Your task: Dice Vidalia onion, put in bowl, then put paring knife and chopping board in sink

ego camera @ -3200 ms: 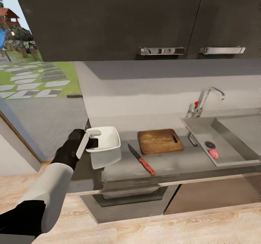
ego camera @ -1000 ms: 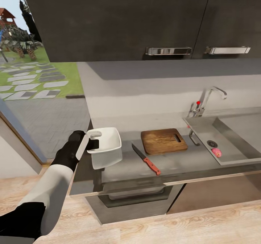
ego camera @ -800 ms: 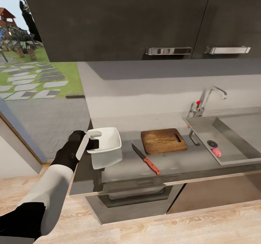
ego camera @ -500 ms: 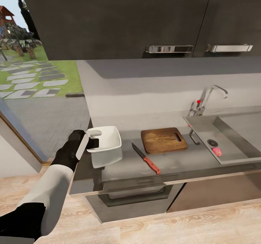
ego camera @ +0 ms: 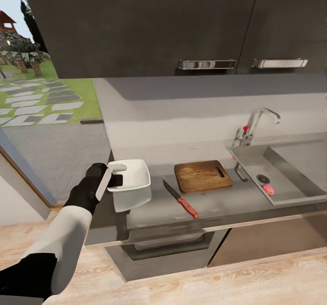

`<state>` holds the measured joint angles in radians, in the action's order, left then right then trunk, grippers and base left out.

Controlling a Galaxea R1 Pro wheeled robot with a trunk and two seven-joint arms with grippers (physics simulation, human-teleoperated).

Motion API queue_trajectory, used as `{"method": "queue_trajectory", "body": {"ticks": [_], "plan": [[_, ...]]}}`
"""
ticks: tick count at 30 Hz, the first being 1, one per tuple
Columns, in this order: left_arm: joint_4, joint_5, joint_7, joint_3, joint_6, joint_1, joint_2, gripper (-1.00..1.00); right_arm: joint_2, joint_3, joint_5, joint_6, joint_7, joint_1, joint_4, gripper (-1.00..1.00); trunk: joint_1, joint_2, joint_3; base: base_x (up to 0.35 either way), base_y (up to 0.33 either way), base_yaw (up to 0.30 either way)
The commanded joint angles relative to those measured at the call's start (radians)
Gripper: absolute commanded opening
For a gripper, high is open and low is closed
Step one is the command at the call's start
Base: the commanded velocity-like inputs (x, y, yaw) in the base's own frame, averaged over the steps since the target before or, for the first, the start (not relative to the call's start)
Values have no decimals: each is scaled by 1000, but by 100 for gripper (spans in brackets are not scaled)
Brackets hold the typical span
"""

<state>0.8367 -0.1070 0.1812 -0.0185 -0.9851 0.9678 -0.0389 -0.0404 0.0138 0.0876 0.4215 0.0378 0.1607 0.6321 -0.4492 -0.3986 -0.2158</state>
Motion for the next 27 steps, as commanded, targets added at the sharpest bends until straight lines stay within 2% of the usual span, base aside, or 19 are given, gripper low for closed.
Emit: {"method": "queue_trajectory", "body": {"ticks": [1,8,27], "plan": [[-36,-31,9,-1,-1,0,-1,-100,0,2,9,2,0,0,1,100,-1,-1,0,0,0,-82],[-36,-31,9,-1,-1,0,-1,-100,0,2,9,2,0,0,1,100,-1,-1,9,0,0,-64],[-37,-31,9,-1,-1,0,-1,-100,-1,2,9,3,1,0,0,100,-1,-1,17,0,27,-3]]}}
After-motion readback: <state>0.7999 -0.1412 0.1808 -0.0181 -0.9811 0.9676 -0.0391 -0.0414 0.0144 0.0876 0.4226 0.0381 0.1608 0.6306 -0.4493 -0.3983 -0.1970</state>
